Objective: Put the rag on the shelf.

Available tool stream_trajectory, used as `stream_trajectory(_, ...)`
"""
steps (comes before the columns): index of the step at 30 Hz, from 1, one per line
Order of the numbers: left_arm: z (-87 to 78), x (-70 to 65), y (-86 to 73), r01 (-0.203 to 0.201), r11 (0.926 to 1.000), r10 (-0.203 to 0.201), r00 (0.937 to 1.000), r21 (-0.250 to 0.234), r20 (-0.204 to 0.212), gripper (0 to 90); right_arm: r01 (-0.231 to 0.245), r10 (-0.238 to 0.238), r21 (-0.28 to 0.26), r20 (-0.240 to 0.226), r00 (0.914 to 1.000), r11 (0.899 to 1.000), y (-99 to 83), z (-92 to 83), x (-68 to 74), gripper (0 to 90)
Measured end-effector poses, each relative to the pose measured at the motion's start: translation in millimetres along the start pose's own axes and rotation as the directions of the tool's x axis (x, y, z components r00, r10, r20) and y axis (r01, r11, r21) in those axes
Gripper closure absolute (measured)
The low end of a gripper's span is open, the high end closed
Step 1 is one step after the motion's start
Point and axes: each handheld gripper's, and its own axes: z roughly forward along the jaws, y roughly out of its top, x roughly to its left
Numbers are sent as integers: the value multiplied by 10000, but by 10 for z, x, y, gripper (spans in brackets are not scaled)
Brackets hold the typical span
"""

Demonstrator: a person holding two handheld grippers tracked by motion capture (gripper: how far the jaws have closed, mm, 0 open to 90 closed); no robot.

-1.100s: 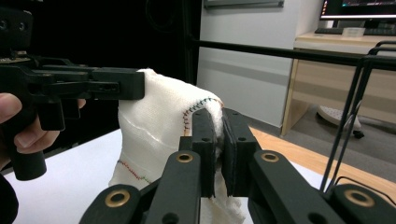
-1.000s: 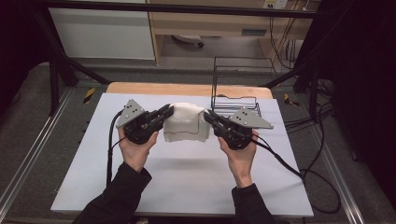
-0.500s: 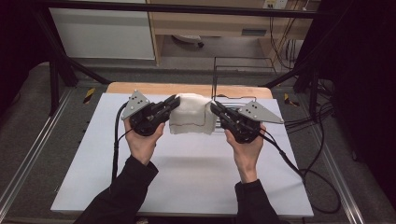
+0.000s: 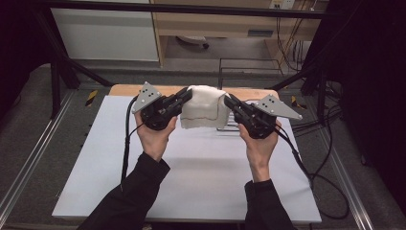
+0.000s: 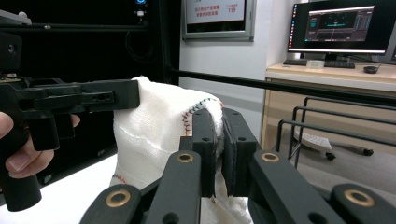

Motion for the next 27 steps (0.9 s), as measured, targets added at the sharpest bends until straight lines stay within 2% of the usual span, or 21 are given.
stream_trajectory(27, 498, -151, 329, 3, 9972, 24, 9993, -752, 362, 829, 163, -96, -820, 812, 9967, 9965, 366, -101, -356, 852)
